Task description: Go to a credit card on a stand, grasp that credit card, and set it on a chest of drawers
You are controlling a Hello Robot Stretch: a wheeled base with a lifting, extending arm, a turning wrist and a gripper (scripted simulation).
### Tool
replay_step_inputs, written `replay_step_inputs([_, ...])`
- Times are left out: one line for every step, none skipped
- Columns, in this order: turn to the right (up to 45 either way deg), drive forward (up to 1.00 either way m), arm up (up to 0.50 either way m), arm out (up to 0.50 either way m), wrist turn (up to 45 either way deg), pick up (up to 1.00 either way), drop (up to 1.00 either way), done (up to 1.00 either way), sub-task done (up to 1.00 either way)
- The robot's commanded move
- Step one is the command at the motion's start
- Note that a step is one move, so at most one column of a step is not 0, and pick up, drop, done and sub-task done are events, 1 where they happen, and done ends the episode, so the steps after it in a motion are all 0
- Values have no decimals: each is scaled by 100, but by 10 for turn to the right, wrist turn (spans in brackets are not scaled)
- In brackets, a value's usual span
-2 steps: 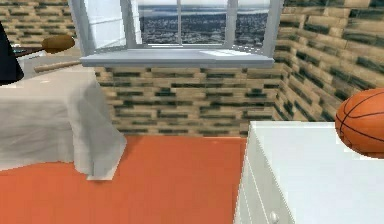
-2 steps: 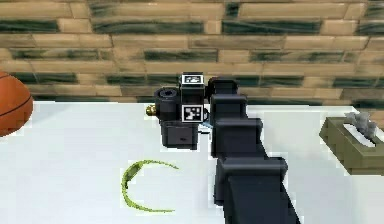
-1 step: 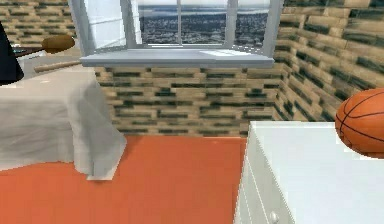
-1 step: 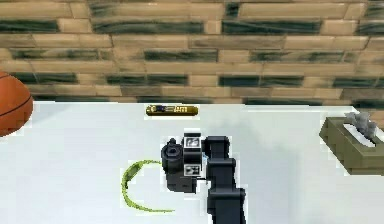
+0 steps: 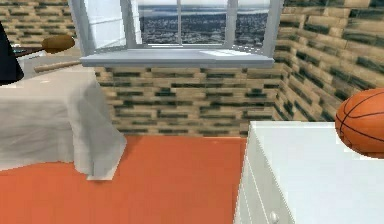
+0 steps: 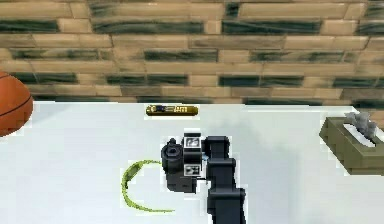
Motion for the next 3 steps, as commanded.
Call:
replay_step_inputs([0, 0, 10, 0, 0, 0, 0, 0, 0])
replay_step_inputs([0, 0, 0, -8, 0, 0, 0, 0, 0])
replay_step_inputs([0, 0, 0, 0, 0, 0, 0, 100, 0])
